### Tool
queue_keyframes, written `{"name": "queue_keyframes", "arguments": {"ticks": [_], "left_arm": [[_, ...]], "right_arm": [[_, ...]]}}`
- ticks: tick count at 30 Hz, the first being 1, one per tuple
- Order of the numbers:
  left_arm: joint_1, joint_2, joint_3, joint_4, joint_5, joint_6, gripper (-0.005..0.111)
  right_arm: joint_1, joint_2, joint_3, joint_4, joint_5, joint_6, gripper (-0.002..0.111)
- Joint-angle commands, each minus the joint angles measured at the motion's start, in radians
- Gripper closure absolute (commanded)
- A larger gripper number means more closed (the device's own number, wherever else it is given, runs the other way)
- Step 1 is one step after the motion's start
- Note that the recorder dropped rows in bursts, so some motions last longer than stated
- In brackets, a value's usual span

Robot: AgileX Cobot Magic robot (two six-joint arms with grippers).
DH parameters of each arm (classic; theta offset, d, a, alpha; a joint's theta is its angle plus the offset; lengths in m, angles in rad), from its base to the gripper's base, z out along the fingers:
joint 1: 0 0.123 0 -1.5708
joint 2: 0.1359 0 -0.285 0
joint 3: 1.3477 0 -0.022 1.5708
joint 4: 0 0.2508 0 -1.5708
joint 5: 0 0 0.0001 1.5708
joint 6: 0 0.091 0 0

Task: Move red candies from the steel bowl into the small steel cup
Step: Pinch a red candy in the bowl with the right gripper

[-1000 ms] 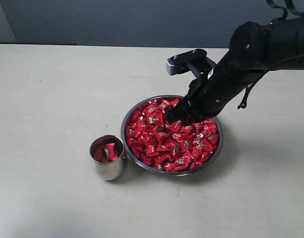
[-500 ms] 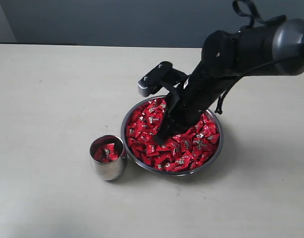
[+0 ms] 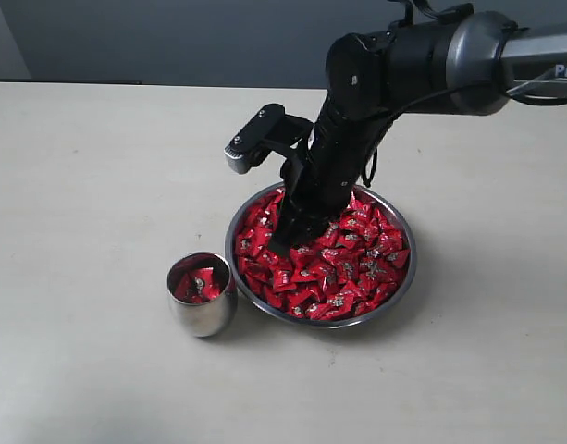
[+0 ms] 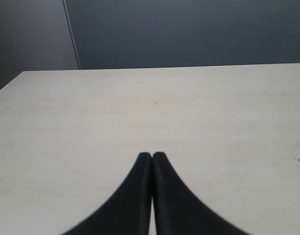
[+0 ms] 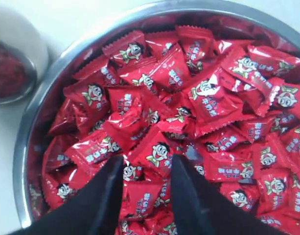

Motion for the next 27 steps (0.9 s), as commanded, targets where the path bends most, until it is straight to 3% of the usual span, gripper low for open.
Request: {"name": "queue_keyframes", "arguments": {"ticks": [1,27], "left_arm": [[0.002,-0.004,0.004,0.001,-0.002,-0.003,0.106],[0.002,-0.004,0.004,0.001,-0.002,-0.003,0.106]], "right_arm": [[-0.002,0.028,-0.003,-0.013,0.011,0.058,0.072],[0.055,0.071,-0.005,-0.201,-0.033,0.241,0.072]]}}
